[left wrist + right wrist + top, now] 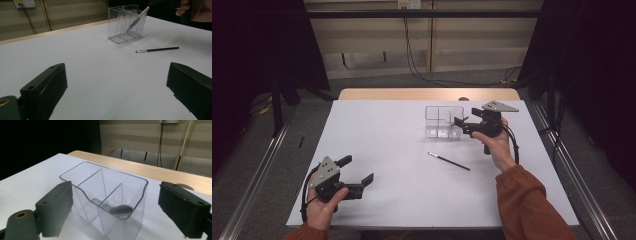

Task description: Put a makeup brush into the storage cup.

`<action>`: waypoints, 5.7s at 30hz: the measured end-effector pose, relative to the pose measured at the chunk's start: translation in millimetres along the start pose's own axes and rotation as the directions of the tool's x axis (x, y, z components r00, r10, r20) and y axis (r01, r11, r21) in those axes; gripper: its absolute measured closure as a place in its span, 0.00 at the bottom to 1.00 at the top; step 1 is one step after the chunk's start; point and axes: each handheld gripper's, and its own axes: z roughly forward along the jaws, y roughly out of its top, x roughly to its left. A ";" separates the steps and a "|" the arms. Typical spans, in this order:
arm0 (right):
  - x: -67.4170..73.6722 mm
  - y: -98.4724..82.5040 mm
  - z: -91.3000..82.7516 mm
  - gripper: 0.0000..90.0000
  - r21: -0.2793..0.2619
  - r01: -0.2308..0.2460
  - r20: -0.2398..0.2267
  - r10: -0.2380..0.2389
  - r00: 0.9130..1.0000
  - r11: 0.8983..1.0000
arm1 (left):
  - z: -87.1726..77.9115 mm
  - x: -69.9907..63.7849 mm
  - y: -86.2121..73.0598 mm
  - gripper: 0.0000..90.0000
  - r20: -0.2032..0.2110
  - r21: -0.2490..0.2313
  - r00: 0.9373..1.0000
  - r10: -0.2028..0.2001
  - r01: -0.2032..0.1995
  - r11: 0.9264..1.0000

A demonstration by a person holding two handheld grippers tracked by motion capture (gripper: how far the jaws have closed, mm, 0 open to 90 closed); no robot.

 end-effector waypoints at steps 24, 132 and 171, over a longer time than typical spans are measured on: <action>3.9 -20.1 -68.9 0.05 -0.026 0.076 0.037 -0.075 0.997 0.997 | -7.5 1.5 -3.7 0.03 -0.042 -0.023 0.999 -0.024 0.023 0.999; 52.0 -40.1 -56.5 0.02 0.056 0.136 -0.186 -0.123 0.975 0.989 | -24.5 0.2 -5.1 0.03 -0.056 -0.048 0.998 -0.023 0.020 0.999; 86.2 -4.0 22.9 0.13 0.413 0.364 -0.372 -0.210 0.904 0.835 | -23.0 -0.2 -5.3 0.03 -0.050 -0.041 0.999 -0.008 0.006 0.999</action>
